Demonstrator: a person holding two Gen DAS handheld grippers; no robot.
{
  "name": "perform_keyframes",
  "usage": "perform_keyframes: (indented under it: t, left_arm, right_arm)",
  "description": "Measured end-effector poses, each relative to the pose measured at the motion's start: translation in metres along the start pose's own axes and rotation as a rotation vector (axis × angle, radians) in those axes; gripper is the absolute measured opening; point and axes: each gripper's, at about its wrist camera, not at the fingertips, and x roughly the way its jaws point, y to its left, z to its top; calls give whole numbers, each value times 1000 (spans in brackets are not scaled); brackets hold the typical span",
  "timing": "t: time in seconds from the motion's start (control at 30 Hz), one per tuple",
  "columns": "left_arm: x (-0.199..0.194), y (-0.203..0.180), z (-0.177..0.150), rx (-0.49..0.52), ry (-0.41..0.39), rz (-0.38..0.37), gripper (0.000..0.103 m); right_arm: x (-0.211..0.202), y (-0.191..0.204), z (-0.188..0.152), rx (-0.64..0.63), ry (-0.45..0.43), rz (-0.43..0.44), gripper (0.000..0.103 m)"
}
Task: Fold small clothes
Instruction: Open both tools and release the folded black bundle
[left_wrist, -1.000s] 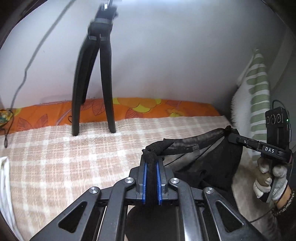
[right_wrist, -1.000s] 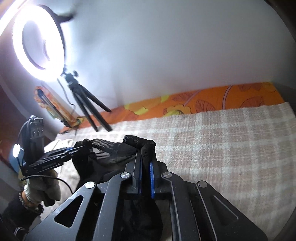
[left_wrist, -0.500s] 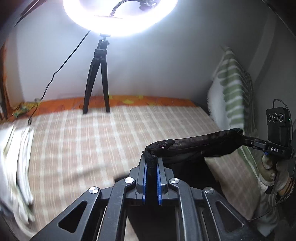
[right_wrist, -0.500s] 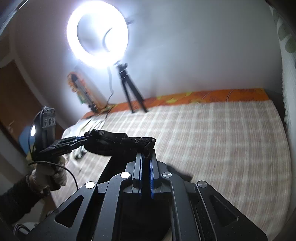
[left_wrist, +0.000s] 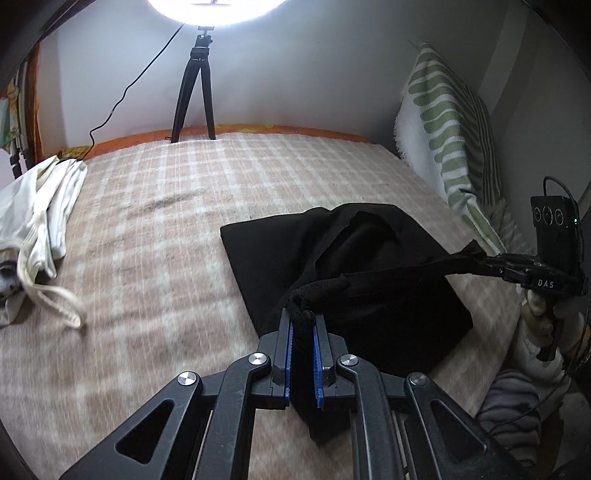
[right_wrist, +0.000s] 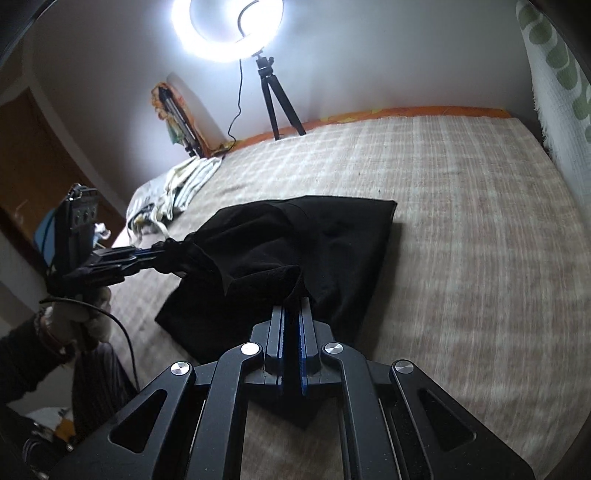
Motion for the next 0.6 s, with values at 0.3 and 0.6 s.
perform_keyframes:
  t: [0.3,0.6]
  left_arm:
    - [-28,-15,-30,94,19,16,29]
    - [-35,24,-43,-230,47,-129,39]
  right_arm:
    - [-22,23,-38,-123,43,-54,4]
    - [-33,3,-54,93,79,12,28]
